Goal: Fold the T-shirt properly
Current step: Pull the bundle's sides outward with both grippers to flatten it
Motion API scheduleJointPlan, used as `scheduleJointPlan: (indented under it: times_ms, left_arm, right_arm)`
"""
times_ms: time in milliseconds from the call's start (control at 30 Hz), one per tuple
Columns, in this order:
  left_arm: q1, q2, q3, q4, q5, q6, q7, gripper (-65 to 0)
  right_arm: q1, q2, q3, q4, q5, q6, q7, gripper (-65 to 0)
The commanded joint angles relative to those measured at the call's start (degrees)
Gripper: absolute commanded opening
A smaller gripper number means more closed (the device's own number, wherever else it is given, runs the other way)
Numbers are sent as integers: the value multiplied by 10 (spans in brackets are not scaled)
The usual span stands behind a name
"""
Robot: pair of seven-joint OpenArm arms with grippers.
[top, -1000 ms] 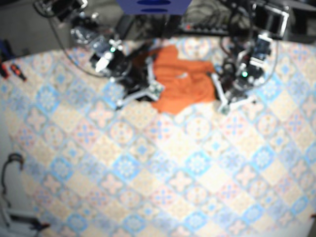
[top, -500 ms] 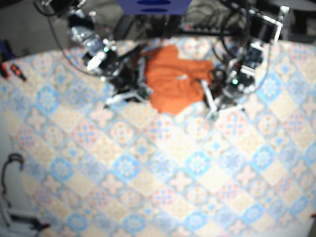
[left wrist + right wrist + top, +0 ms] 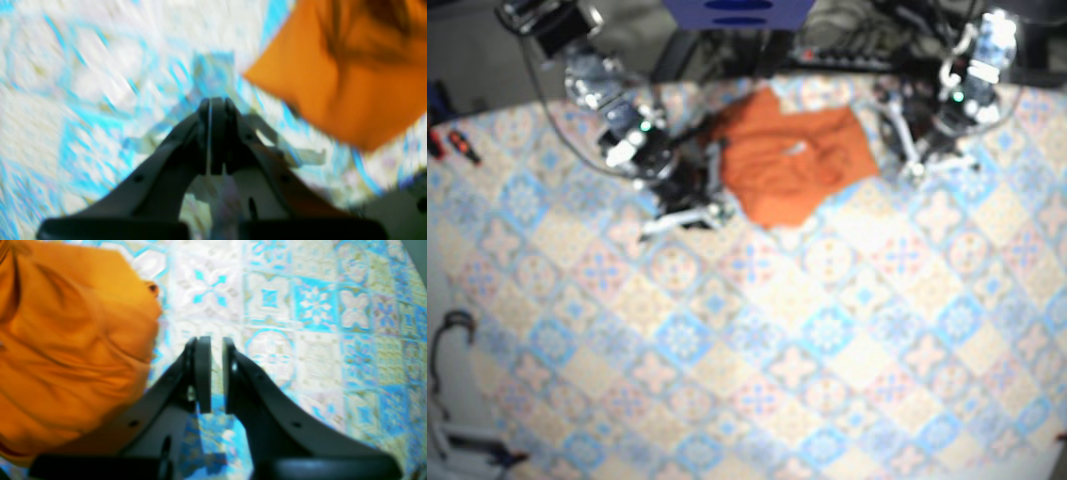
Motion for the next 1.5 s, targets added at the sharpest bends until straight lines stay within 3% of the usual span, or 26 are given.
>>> scheduleJointPlan:
  times_ms: [0,300,600,1067,1333,1467]
  left_arm:
    - [-2,-6,2,8,-2,1,-6,-650]
    - [-24,-4,133,-7,5,3,14,-650]
    - [-26,11,135,-7,5,3,34,-650]
    - [-27,25,135,-12,5,3,34,-650]
    - [-102,38,136,-81,-1,3,34,-650]
    - [-140,38,136,-84,-1,3,37,-650]
  right_arm:
    - [20,-3,-10,-6,2,-3,14,-598]
    - [65,-29,-64,-91,1,-3,42,-598]
    - [82,-31,-64,-117,1,-3,44,-598]
    - [105,-87,-63,-294,-2,-2,117,-598]
    - [102,-86,-60,-333,-2,-2,120,-598]
    - [98,-70,-41,-331,-3,-2,117,-598]
